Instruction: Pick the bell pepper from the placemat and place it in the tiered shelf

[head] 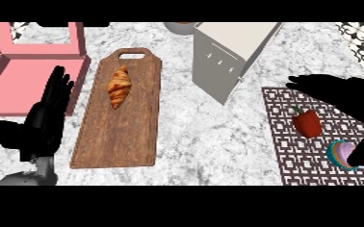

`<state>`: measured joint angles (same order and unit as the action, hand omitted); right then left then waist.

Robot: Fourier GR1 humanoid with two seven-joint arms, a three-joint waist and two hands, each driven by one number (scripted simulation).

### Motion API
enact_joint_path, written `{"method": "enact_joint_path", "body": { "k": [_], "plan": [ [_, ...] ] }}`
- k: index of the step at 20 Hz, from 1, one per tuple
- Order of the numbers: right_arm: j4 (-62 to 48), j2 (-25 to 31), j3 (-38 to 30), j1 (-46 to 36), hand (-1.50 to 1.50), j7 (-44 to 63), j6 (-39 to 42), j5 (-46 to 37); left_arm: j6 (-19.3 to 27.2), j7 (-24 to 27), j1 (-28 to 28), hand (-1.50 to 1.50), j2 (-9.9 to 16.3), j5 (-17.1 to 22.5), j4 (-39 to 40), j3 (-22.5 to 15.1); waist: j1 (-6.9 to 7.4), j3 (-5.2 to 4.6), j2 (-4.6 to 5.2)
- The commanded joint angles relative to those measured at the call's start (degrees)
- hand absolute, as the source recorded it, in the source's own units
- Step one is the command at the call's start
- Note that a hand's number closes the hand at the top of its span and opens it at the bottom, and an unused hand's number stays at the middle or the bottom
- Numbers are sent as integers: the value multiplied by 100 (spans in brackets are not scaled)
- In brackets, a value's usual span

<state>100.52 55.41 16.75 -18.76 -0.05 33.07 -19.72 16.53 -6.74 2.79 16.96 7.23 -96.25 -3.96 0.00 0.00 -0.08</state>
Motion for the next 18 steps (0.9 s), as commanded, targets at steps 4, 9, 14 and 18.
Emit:
{"method": "enact_joint_path", "body": {
  "k": [4,9,14,18],
  "plan": [
    [-463,-228,368,22,-150,227,-313,-1514,-283,97,-38,0,13,102,54,155,47,-1,15],
    [-1140,-662,-73,287,-150,-534,-653,-1871,-76,-41,100,0,-309,-302,91,-5,14,1,11],
    [-1844,-966,-143,89,-150,-1112,-721,-2419,-405,-1,-78,0,-248,-172,-29,252,43,1,15],
    [-1755,-1161,-224,128,-150,-1117,-523,-2755,-161,-311,108,0,-523,-558,-200,14,21,1,12]
  ]
}}
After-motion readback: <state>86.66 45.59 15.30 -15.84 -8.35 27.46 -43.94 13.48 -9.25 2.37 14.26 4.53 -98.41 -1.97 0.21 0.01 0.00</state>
